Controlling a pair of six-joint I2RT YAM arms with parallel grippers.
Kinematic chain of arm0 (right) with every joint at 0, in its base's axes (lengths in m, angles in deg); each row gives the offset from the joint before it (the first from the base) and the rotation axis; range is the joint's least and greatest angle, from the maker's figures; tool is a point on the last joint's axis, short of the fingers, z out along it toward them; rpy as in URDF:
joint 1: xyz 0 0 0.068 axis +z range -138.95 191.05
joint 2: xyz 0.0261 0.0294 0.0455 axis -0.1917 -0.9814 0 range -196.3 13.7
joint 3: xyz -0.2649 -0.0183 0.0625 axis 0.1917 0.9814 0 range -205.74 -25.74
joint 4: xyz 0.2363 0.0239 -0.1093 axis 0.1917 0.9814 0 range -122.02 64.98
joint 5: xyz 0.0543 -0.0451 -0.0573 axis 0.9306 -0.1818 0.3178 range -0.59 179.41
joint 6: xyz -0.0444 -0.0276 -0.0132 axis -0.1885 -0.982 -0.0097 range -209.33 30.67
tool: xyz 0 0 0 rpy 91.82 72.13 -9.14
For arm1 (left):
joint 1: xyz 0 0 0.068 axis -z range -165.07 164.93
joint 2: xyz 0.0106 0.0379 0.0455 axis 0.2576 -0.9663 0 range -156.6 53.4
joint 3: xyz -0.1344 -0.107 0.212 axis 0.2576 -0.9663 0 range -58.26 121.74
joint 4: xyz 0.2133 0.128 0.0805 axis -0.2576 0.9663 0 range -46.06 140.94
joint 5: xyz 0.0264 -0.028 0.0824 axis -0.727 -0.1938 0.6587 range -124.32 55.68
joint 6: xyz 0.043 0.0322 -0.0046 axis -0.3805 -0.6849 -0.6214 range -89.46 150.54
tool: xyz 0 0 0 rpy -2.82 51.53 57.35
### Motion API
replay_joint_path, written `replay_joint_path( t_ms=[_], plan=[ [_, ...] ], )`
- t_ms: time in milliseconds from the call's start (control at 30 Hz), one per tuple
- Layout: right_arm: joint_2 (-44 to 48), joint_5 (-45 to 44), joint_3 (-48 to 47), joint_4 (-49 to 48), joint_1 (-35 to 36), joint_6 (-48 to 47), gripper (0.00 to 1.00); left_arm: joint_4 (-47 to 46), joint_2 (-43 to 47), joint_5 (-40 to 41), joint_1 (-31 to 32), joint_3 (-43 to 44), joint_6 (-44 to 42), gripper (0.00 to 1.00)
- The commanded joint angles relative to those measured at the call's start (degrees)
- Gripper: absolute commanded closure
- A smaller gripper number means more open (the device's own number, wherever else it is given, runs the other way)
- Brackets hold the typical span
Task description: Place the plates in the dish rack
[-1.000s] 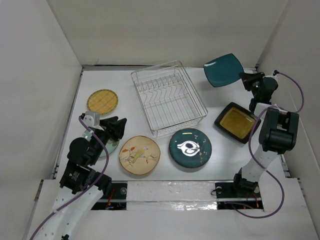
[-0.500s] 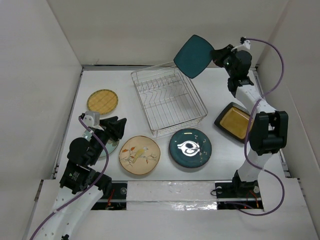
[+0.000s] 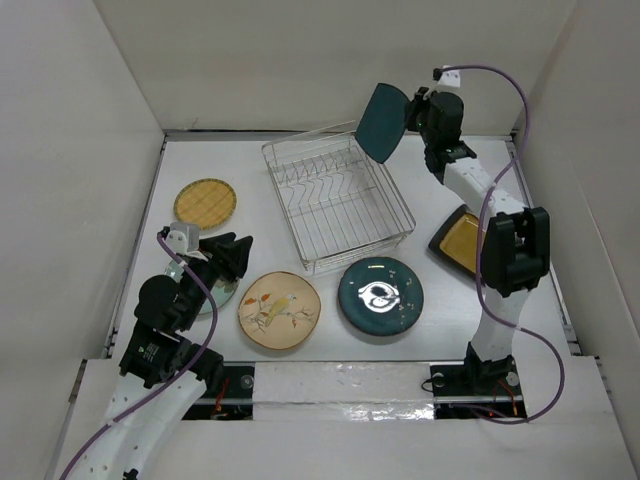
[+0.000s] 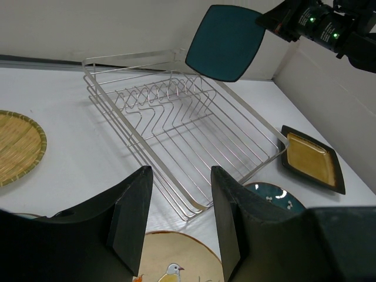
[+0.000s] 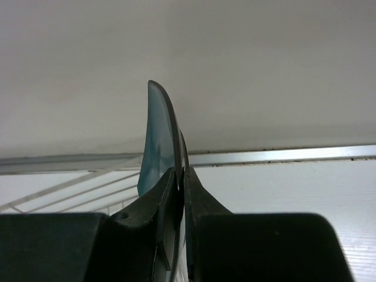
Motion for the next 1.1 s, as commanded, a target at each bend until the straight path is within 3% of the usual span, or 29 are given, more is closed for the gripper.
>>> replay_joint_path(
  t_ms=[0,267,567,767,833,967,1067],
  plan=[
    [1.1,-2.8,-5.6,-8.3,1.1,-3.8,1.0,-1.7,0.0,0.5,-0.3,0.9,-0.7,0.59],
    [-0.2,-7.2,-0.3,-13.0,6.0,-12.0,1.0,-1.7,-0.3,0.4,-0.3,0.9,-0.7,0.59],
    [-1.5,-15.2,9.8,-26.2,11.6,-24.1,1.0,-1.7,-0.4,0.4,-0.3,0.9,-0.7,0.59],
    [-2.6,-20.0,16.3,-31.3,14.0,-24.3,1.0,-1.7,-0.7,0.4,-0.3,0.9,-0.7,0.59],
    [-2.4,-21.6,18.1,-32.0,14.7,-24.1,0.95,-1.7,-0.9,0.3,-0.3,0.9,-0.7,0.59],
    [-0.4,-25.2,21.9,-33.2,14.7,-21.8,0.74,-1.6,-0.9,0.3,-0.3,0.9,-0.7,0.59],
    [1.0,-26.1,23.9,-33.3,14.7,-19.6,0.72,-1.7,-1.0,0.3,-0.3,0.9,-0.7,0.59]
  ],
)
